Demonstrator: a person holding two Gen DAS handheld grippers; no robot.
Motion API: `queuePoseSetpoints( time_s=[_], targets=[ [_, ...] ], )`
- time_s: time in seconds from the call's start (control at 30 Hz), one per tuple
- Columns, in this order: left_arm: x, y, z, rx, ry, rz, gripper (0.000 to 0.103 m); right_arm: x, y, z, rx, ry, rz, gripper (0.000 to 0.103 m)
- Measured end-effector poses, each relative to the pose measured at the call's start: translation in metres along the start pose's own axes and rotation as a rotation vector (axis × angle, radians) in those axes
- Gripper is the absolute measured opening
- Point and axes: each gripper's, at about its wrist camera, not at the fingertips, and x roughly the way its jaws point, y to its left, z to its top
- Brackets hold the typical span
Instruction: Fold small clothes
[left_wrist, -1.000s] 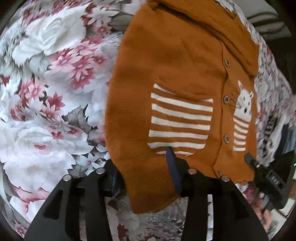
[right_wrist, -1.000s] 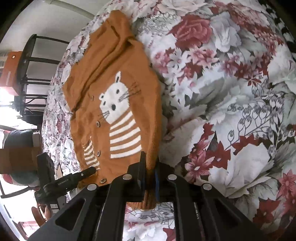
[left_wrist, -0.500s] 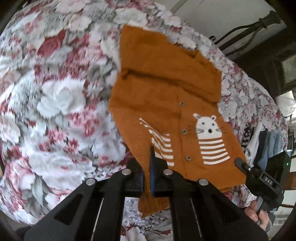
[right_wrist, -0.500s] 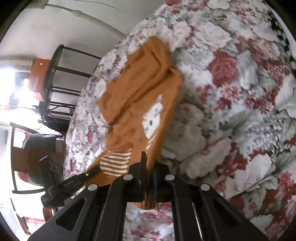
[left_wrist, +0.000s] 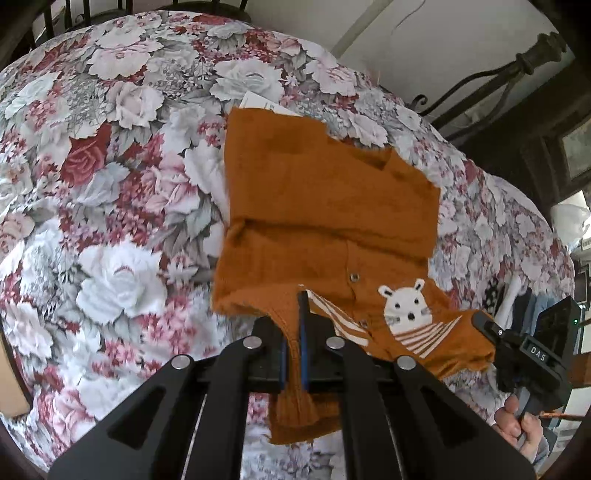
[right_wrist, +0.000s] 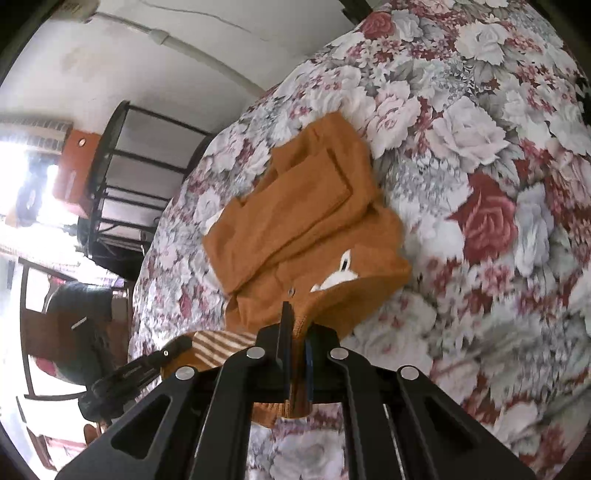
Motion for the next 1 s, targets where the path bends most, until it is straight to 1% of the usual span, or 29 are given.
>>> queuePoseSetpoints(
  time_s=[0.1,0.23,0.33,0.53,0.73,0.83,0.87,0.9,0.93,0.97,1.0],
  targets=[
    [0.01,-0.003,0.015,-0.012,0.003,0.003,0.004,0.011,0.001,0.014,0.012,0.001,0.003,0.006],
    [0.019,-0.007,0.035,-0.014,-0.003,0.012,0.004,0.024,0.012,0.029,0.001,-0.002,0.015,0.006],
    [0.026,-0.01,0.051,-0.026,-0.006,0.005,0.004,0.036,0.022,0.045,-0.011,-0.007,0.022,0.006],
    [0.041,-0.02,0.083,-0.026,-0.024,-0.004,0.004,0.061,0.025,0.072,0.002,0.006,0.034,0.006],
    [0.063,-0.022,0.108,-0.031,-0.036,0.01,0.004,0.088,0.005,0.101,0.068,0.001,0.045,0.006],
    [0.074,-0.012,0.122,-0.068,-0.034,0.016,0.004,0.097,-0.009,0.119,0.1,-0.021,0.04,0.006],
    [0.077,-0.007,0.127,-0.081,-0.041,0.033,0.005,0.098,-0.014,0.125,0.103,-0.036,0.036,0.007],
    [0.078,-0.003,0.129,-0.09,-0.048,0.052,0.006,0.099,-0.018,0.131,0.101,-0.052,0.027,0.011],
    [0.08,0.003,0.131,-0.106,-0.053,0.076,0.012,0.098,-0.024,0.134,0.103,-0.063,0.014,0.02],
    [0.083,0.01,0.132,-0.13,-0.046,0.073,0.015,0.097,-0.028,0.137,0.113,-0.062,0.02,0.032],
    [0.086,0.02,0.132,-0.173,-0.029,0.053,0.02,0.095,-0.033,0.139,0.138,-0.055,0.054,0.057]
  ],
)
